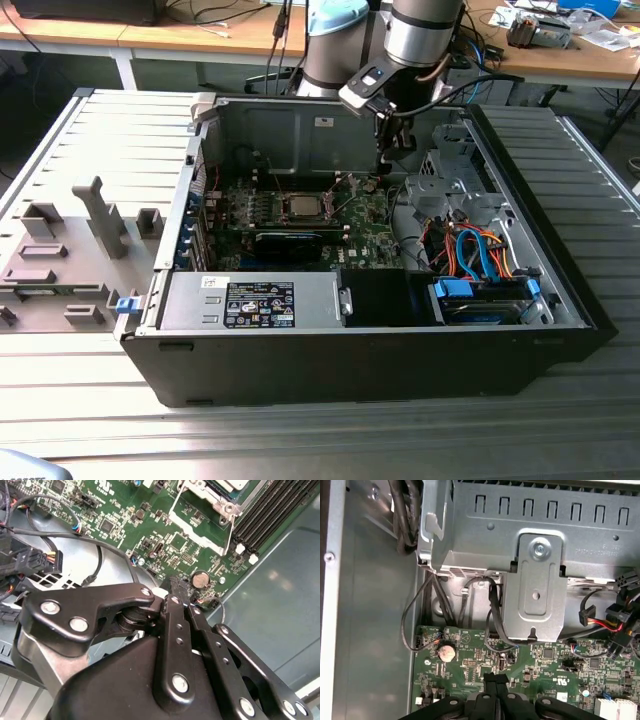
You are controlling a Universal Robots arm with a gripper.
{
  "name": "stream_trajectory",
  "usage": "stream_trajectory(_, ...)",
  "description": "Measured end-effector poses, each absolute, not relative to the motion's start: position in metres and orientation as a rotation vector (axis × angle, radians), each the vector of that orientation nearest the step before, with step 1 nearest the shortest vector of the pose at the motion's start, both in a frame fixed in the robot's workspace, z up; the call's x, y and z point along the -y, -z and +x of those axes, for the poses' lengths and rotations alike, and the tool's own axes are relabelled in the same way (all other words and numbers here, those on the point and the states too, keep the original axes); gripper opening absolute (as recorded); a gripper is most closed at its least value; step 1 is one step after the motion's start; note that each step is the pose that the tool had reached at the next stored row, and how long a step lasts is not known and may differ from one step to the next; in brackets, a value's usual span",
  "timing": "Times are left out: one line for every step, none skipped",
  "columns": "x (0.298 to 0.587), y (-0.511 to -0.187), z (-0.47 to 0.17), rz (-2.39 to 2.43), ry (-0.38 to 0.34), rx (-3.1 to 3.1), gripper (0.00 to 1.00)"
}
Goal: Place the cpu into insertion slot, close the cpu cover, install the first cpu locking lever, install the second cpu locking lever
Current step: 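Close the cpu cover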
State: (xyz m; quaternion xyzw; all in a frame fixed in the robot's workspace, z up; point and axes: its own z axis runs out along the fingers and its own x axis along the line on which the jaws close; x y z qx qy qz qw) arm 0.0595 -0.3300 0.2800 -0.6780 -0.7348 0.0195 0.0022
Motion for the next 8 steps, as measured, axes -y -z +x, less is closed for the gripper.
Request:
stream_trajectory(0.33,-0.2793,0.0591,-2.127,-0.061,2.305,0.11)
stream_trajectory(0.3299,-0.2785,0.0589,-2.127,-0.061,2.305,0.11)
stream_trajectory(0.3299,-0.2772,0.0588,-2.127,-0.061,2.305,0.11)
stream_trajectory(0.3299,-0.2768,0.0588,-2.127,-0.061,2.305,0.11)
stream_trajectory(0.3299,-0.2762,0.0588,-2.127,-0.061,2.305,0.11)
stream_trajectory(0.3299,-0.2751,0.0588,-2.127,-0.061,2.305,0.11)
stream_trajectory(0.3299,-0.2743,0.0588,-2.127,-0.061,2.305,0.11)
stream_trajectory(0.3299,-0.2729,0.0587,-2.127,-0.061,2.305,0.11)
